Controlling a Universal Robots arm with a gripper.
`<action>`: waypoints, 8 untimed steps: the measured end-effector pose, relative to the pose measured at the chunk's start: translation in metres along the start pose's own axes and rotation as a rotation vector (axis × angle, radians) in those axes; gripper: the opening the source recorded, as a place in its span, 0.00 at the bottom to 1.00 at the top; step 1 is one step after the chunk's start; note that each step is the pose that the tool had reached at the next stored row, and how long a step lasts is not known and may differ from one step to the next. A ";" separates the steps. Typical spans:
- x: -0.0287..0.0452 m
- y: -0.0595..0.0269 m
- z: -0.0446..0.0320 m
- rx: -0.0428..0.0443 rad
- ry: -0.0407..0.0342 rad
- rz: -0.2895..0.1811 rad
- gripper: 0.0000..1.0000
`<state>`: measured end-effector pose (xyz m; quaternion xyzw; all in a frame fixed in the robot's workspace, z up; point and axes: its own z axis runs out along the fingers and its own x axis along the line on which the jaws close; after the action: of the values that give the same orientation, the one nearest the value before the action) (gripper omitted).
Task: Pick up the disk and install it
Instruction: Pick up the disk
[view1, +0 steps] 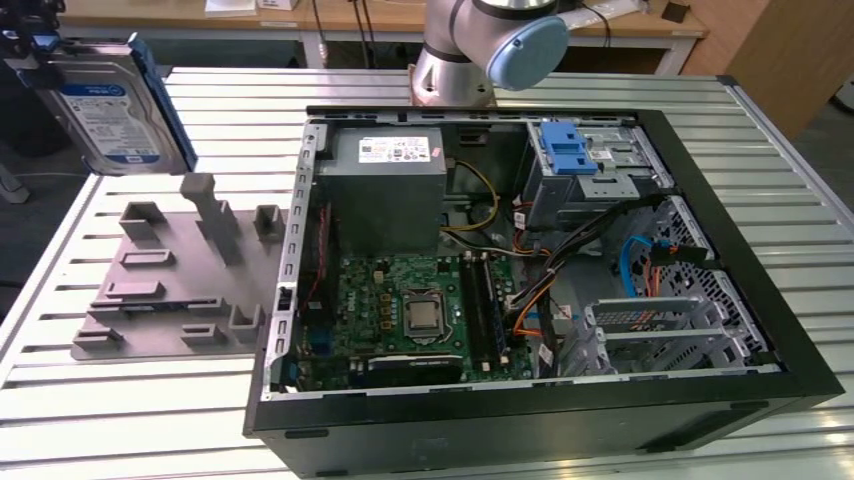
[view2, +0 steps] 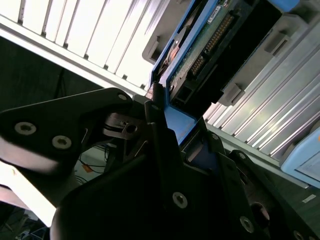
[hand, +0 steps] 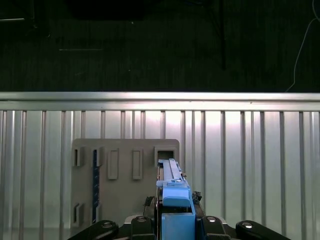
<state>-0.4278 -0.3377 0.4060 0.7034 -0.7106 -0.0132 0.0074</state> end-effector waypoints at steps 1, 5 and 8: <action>0.0000 0.0000 -0.0014 -0.0001 0.0000 0.000 0.36; 0.0000 0.0002 -0.0059 0.0000 0.0000 0.000 0.36; -0.0001 0.0003 -0.0081 0.0001 -0.0001 0.000 0.36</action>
<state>-0.4278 -0.3377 0.4141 0.7034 -0.7106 -0.0132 0.0074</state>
